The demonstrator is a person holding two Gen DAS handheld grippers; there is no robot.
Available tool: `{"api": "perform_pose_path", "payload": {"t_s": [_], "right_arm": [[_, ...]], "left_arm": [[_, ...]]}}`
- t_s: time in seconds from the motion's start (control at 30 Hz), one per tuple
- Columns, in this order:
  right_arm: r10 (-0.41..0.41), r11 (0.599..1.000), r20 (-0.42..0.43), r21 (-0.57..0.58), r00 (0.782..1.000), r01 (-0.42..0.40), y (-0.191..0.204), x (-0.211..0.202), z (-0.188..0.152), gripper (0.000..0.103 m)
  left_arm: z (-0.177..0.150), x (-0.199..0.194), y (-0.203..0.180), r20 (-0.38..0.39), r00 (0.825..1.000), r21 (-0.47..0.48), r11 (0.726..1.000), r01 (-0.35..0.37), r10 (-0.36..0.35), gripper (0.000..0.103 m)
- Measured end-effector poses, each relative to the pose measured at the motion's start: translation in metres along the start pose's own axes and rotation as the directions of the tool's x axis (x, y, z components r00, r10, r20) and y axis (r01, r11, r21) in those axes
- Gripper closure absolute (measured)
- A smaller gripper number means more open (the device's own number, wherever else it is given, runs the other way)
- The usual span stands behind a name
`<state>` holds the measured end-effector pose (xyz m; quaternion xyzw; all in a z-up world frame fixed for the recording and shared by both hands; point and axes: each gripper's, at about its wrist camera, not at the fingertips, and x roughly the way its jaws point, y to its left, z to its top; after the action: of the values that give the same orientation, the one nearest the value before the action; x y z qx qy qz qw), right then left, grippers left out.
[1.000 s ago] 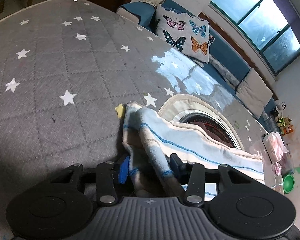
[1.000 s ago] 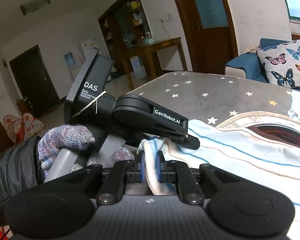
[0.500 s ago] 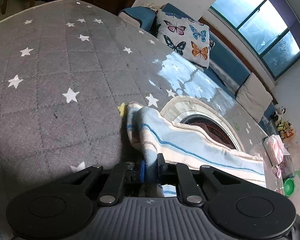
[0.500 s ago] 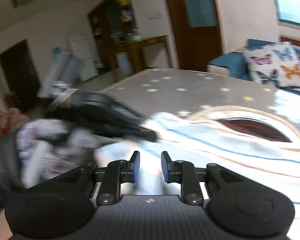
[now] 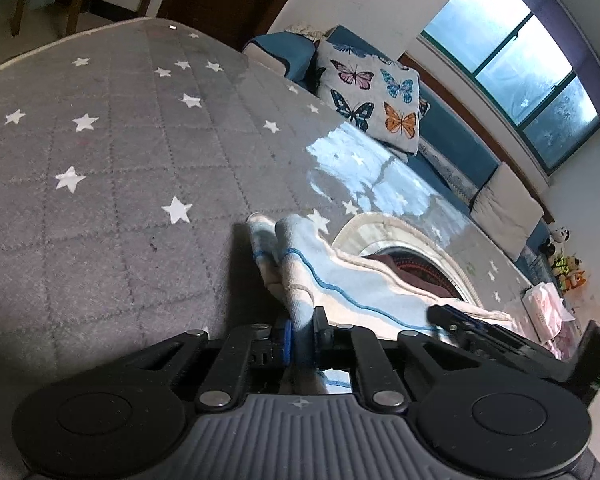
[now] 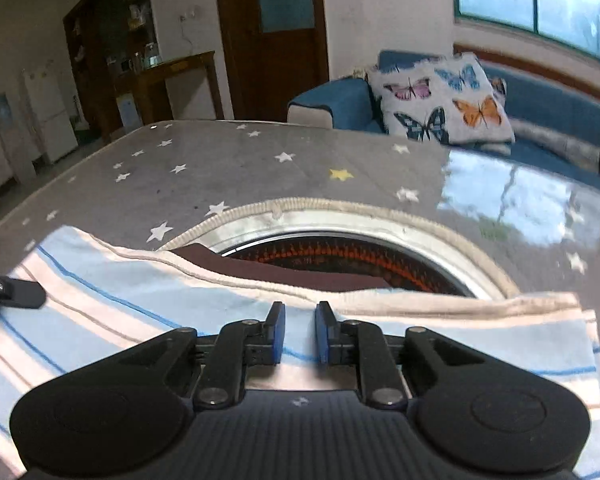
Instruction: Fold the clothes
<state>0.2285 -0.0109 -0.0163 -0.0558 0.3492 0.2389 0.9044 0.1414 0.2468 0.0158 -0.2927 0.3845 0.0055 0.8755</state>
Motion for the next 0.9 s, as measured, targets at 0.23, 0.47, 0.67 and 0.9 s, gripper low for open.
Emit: {"api": "perform_pose_path", "payload": {"t_s": [0.23,0.47,0.67,0.9], "right_arm": [[-0.015,0.998,0.005,-0.054,1.000,0.016,0.014,-0.002,0.003,0.087],[-0.018,0.993,-0.022,-0.120,1.000,0.015,0.017,-0.026,-0.011,0.086],[0.009,0.979,-0.056,-0.204,0.998,-0.021,0.026,-0.069,-0.051,0.080],[0.053,0.973,-0.022,-0.222,0.998,-0.057,0.024,-0.114,-0.088,0.068]], "left_arm": [[0.007,-0.013,-0.020,0.028,0.999,0.013,0.999,0.033,-0.034,0.093],[0.015,-0.028,-0.062,0.064,0.996,0.034,0.997,0.064,-0.066,0.094],[0.016,-0.021,-0.107,0.060,0.994,0.056,0.995,0.083,-0.086,0.094],[0.011,-0.012,-0.167,0.049,0.995,0.109,0.991,0.077,-0.082,0.094]]}}
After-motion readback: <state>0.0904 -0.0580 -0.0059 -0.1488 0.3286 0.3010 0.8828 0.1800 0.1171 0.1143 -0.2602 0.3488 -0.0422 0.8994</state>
